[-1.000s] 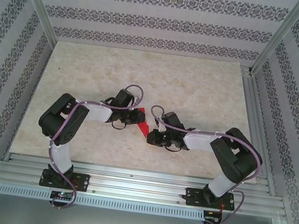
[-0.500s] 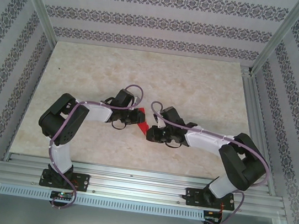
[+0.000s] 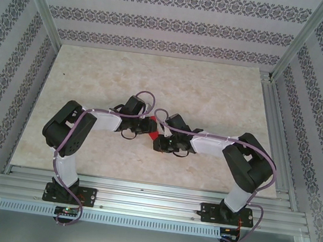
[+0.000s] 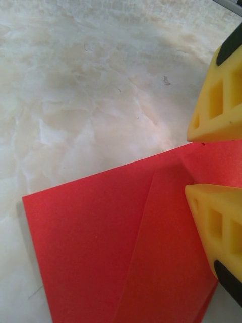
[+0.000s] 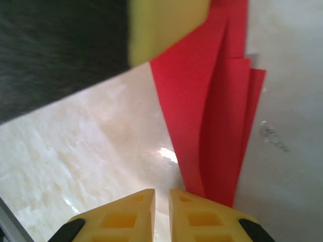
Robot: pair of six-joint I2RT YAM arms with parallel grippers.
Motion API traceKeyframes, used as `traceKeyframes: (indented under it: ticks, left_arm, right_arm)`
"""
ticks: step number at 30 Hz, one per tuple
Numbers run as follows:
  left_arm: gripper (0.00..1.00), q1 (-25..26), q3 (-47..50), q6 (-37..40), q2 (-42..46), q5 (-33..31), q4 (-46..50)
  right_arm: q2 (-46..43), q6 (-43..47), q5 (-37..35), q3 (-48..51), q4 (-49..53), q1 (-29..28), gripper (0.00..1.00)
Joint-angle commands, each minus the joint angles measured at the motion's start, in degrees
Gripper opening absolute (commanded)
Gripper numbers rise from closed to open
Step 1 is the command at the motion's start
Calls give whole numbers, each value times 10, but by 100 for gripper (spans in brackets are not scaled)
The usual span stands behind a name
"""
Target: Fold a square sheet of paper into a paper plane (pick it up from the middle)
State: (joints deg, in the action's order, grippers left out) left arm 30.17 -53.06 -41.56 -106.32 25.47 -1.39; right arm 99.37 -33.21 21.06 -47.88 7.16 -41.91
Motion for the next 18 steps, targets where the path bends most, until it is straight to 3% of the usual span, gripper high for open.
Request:
traceKeyframes:
  ticks: [1, 18]
  left_arm:
    - [30, 3, -6, 15, -24, -17, 32]
    - [30, 3, -13, 21, -28, -21, 42]
  right_arm:
    - [4, -8, 1, 26, -17, 10, 15]
    - [-30, -13, 58, 133, -49, 47, 14]
